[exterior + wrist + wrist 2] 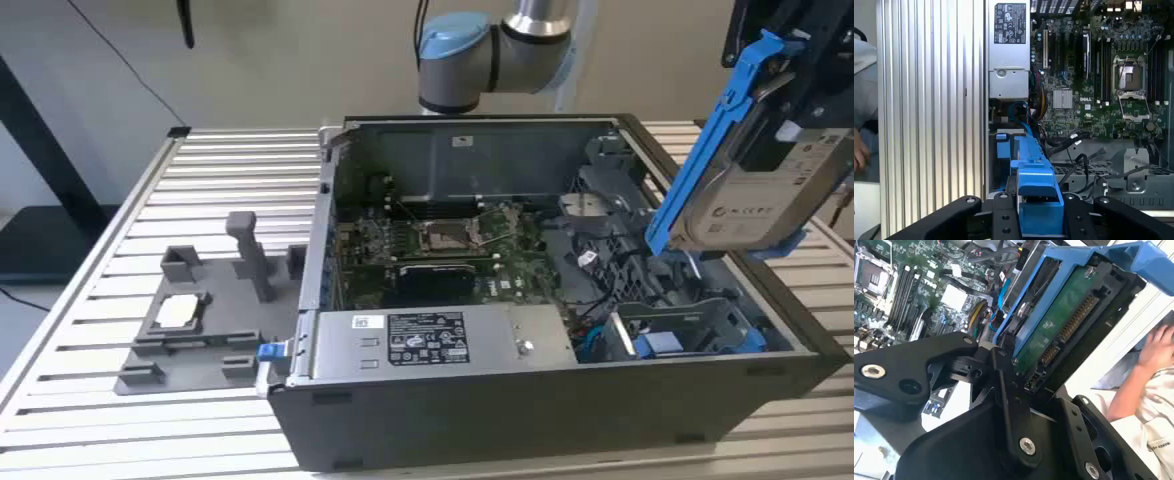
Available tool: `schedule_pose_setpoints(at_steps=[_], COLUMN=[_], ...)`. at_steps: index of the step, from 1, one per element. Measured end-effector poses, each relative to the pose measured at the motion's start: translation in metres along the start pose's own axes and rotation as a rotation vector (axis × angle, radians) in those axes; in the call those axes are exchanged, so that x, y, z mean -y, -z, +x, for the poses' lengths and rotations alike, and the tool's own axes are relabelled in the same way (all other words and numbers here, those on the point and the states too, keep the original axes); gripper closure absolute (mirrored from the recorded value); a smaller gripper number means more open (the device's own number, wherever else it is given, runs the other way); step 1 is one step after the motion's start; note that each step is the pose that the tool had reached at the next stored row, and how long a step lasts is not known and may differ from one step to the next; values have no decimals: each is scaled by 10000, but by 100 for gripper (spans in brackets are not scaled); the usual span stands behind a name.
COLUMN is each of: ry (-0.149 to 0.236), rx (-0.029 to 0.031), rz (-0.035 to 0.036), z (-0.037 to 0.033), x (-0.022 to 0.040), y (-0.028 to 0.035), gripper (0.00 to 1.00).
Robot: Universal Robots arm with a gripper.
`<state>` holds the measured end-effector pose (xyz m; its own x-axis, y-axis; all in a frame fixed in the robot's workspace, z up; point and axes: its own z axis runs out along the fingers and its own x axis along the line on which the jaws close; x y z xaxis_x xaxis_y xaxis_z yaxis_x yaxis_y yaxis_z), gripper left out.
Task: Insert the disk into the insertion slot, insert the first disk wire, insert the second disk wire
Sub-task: 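Insert the disk into the insertion slot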
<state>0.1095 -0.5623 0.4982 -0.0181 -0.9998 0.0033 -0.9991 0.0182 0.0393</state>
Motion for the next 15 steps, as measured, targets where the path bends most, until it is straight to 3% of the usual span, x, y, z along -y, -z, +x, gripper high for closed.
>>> schedule_pose_setpoints(at_steps=[11,15], ry=[0,0], rx=[0,1], rz=[0,0], z=[0,0], x=[0,1], y=[-1,-31], gripper=[67,67])
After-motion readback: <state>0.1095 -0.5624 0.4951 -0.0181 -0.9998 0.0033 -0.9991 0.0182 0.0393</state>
